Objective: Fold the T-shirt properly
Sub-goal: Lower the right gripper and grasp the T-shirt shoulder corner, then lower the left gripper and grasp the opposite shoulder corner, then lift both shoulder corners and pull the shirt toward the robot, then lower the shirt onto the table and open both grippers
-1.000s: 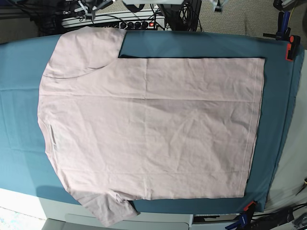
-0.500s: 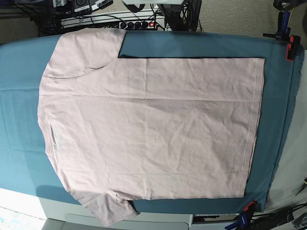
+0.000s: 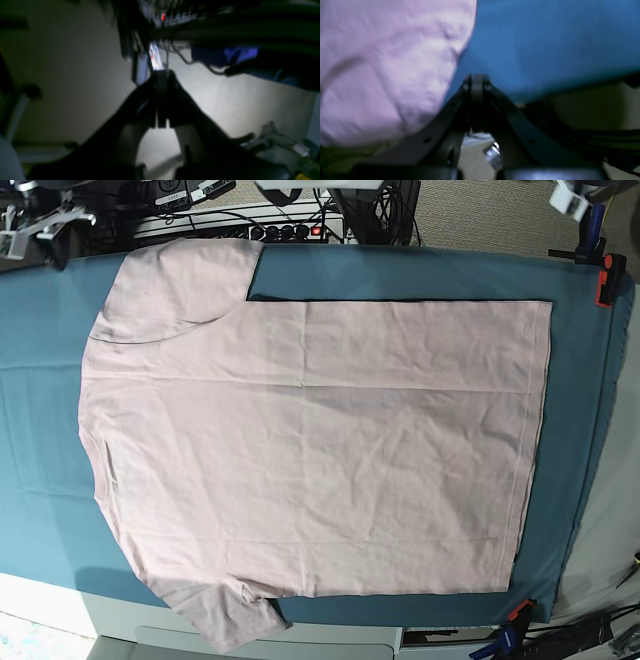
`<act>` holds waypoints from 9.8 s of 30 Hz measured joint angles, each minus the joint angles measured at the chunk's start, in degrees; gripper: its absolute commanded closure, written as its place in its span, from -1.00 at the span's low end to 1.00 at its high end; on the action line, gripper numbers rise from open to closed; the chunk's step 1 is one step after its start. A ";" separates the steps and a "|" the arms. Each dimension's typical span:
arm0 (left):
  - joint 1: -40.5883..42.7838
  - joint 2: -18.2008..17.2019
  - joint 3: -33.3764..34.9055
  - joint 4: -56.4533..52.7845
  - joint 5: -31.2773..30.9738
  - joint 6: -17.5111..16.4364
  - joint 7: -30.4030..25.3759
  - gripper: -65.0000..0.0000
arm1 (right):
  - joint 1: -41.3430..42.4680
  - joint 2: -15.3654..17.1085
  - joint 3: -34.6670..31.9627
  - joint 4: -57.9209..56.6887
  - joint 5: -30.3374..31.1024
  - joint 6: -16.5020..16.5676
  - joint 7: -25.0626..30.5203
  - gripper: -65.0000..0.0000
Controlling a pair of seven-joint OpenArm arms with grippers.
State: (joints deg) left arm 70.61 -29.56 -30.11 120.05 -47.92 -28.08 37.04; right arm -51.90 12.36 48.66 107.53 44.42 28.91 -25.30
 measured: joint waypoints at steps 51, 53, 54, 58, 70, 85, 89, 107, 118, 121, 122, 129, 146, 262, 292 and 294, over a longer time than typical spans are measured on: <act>-12.31 0.00 -1.40 3.80 8.11 -0.04 -3.23 1.00 | 20.26 -3.32 -11.32 -18.53 20.70 -2.12 -21.73 0.29; -12.31 0.57 -1.40 3.80 8.68 -0.07 -3.72 1.00 | 18.97 -3.32 -11.34 -18.47 21.16 -1.79 -21.22 0.29; -12.35 0.70 -1.40 3.80 8.74 -0.07 -3.72 1.00 | 18.43 -3.34 -11.34 -18.36 21.51 -1.79 -20.90 0.29; -14.12 1.14 -0.81 3.78 8.96 -0.07 -3.17 1.00 | 17.90 -3.32 -11.34 -18.36 21.40 -2.05 -20.46 0.62; -28.70 1.64 -0.68 -5.27 5.07 12.00 2.40 0.41 | 18.38 -3.34 -11.34 -18.60 20.09 -1.86 -21.00 1.00; -39.93 1.62 -0.68 -19.54 -2.49 17.07 5.46 0.41 | 18.40 -3.34 -11.34 -18.60 19.26 -1.81 -20.94 1.00; -41.90 1.57 -0.74 -25.51 -5.18 16.37 5.77 0.41 | 18.40 -3.32 -11.34 -18.60 19.10 -1.79 -20.96 1.00; -43.30 1.09 -1.16 -30.84 -12.79 8.50 8.76 0.41 | 18.43 -3.32 -11.34 -18.60 19.10 -1.81 -20.92 1.00; -43.71 1.31 6.40 -30.40 -14.82 4.22 8.96 0.41 | 18.40 -3.32 -11.34 -18.60 19.10 -1.77 -20.94 1.00; -44.68 1.77 7.08 -30.40 -14.69 4.22 9.11 0.41 | 18.43 -3.32 -11.34 -18.60 19.08 -1.79 -20.92 1.00; -44.89 1.88 7.08 -30.40 -14.60 4.20 9.11 0.42 | 18.43 -3.32 -11.34 -18.60 19.10 -1.79 -20.92 1.00; -45.40 1.90 7.13 -30.49 -13.90 4.52 9.46 0.82 | 18.40 -3.34 -11.34 -18.60 19.08 -1.75 -20.70 1.00; -43.93 1.44 7.34 -27.78 -11.45 5.01 9.94 1.00 | 18.32 -3.17 -11.34 -18.71 18.45 3.58 -22.51 1.00; -36.17 3.54 7.72 -2.10 4.85 5.92 8.87 1.00 | 29.27 3.32 1.81 -10.12 14.01 8.85 -31.45 1.00; -48.92 4.79 7.93 -9.46 6.34 7.93 6.54 1.00 | 40.50 2.51 -16.44 -10.29 -16.00 -6.67 -18.14 1.00; -48.92 4.79 7.93 -9.46 6.34 7.93 6.51 1.00 | 40.48 2.51 -16.44 -10.29 -16.06 -6.64 -18.14 1.00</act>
State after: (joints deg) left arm 21.69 -24.77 -22.17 110.59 -41.58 -20.14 43.55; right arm -11.42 14.87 32.23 97.23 28.36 22.26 -43.44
